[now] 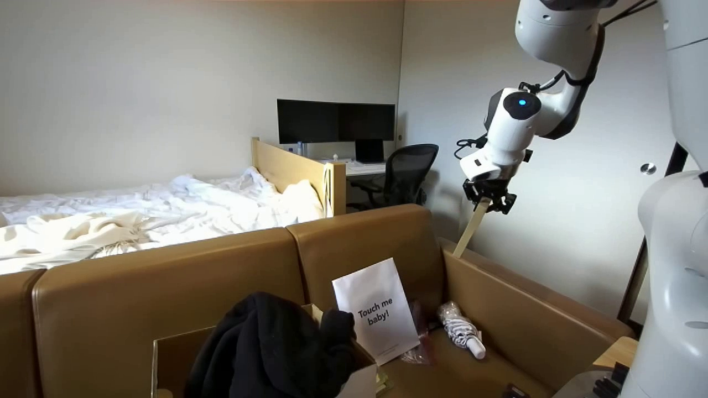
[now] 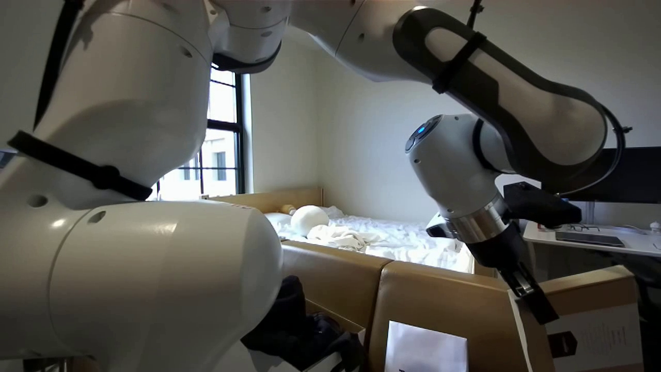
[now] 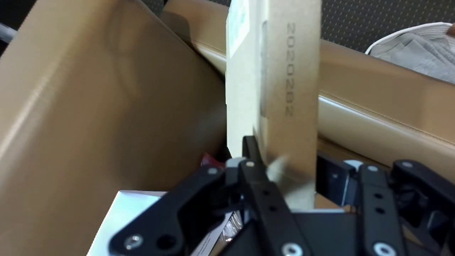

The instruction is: Put the book inside the box

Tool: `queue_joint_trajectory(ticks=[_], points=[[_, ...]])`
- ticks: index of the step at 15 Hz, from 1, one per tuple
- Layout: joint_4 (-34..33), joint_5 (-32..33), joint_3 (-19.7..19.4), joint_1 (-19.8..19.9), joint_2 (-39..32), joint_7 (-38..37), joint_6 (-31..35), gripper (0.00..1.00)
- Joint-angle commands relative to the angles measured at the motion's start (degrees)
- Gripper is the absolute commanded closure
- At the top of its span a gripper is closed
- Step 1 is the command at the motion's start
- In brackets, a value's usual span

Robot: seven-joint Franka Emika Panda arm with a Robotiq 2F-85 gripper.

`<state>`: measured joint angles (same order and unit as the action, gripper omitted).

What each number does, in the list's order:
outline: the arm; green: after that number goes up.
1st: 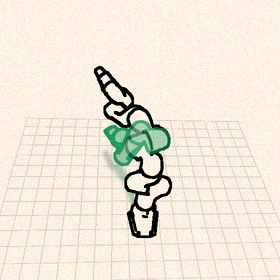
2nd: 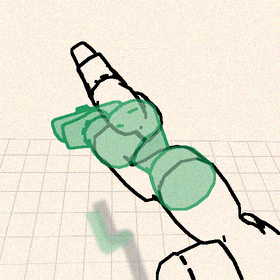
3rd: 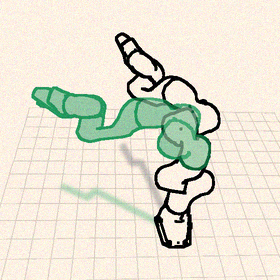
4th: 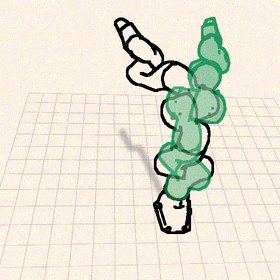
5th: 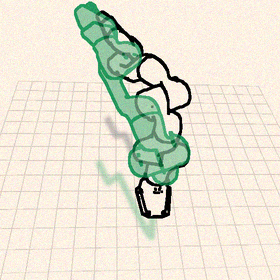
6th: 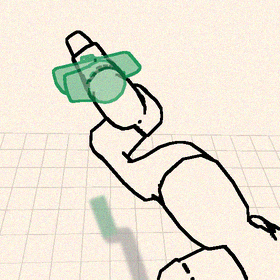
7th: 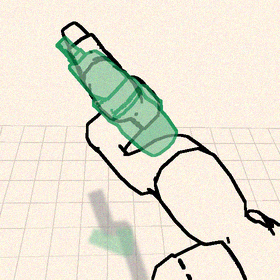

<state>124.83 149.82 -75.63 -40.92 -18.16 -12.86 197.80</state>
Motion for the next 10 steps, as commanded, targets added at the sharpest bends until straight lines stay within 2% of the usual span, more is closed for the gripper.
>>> queue_joint_trajectory(ticks=[1, 4, 8, 10], points=[[0.0, 0.0, 0.0, 0.0, 0.0, 0.0, 0.0, 0.93], [6.0, 0.0, -0.2, -4.1, 8.3, 7.0, 0.3, 0.93], [10.4, 0.0, -3.2, -14.3, 13.5, 11.0, 0.4, 0.93], [10.6, 0.0, -4.2, -19.9, 15.6, 12.1, 0.4, 0.93]])
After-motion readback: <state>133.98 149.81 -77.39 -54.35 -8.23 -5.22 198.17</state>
